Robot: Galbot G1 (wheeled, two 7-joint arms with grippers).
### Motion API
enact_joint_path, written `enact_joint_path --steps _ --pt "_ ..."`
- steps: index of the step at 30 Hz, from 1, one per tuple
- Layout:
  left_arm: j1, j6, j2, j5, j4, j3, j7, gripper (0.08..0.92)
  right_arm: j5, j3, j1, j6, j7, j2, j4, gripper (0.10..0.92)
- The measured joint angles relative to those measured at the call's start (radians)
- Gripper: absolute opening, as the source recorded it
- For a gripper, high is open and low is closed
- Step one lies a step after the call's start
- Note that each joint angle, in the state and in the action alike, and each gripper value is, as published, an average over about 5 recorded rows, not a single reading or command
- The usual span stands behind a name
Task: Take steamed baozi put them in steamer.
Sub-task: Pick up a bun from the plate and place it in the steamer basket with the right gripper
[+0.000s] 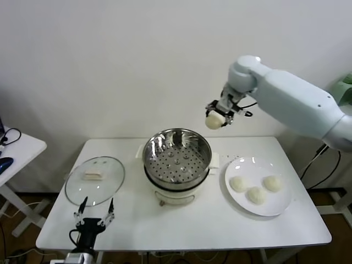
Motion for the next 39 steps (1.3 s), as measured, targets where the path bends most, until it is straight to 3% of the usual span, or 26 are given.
enact_joint_path --steps 15,34,39 --pt "0.013 -0.008 0.016 -0.011 0.008 -0.009 -0.002 0.823 -0.181 -0.016 -0.110 0.089 0.038 0.222 -0.143 0.721" --pt "0.010 -0.011 0.025 -0.016 0.024 -0.012 0.001 0.823 -0.293 -0.005 -0.211 0.137 0.059 0.325 -0.285 0.731" --pt "0.010 -0.011 0.024 -0.015 0.027 -0.012 0.000 0.823 -0.300 -0.002 -0.217 0.145 0.061 0.337 -0.299 0.785"
